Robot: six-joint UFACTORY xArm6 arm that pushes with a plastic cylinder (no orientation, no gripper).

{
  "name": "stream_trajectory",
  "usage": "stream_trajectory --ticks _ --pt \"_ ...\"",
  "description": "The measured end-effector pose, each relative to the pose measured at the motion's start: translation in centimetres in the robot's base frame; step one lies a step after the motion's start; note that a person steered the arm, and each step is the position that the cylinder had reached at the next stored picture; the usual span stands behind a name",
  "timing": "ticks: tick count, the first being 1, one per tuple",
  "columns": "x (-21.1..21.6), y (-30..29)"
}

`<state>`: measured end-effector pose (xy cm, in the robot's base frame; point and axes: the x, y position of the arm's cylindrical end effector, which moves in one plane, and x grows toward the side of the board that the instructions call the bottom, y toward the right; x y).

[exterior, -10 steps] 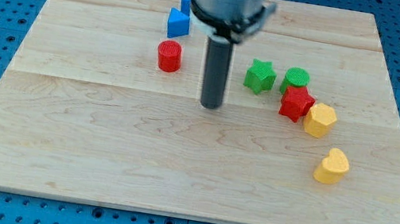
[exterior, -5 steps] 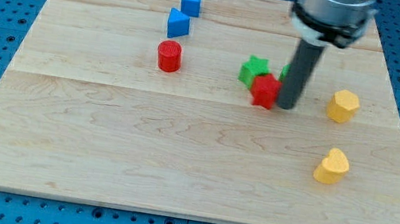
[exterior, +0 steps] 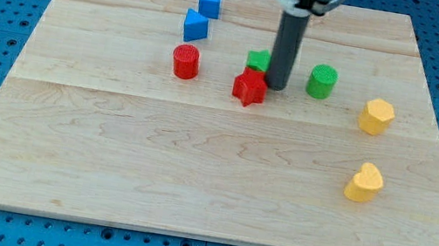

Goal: Move the red star below red circle in a vertical line

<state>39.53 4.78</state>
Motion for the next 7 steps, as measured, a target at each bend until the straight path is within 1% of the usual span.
stream_trajectory --ticks 1,2,6,7 --pt "2.4 -3.6" --pt "2.5 -6.0" --pt "2.5 -8.4" --pt "3.8 -7.6"
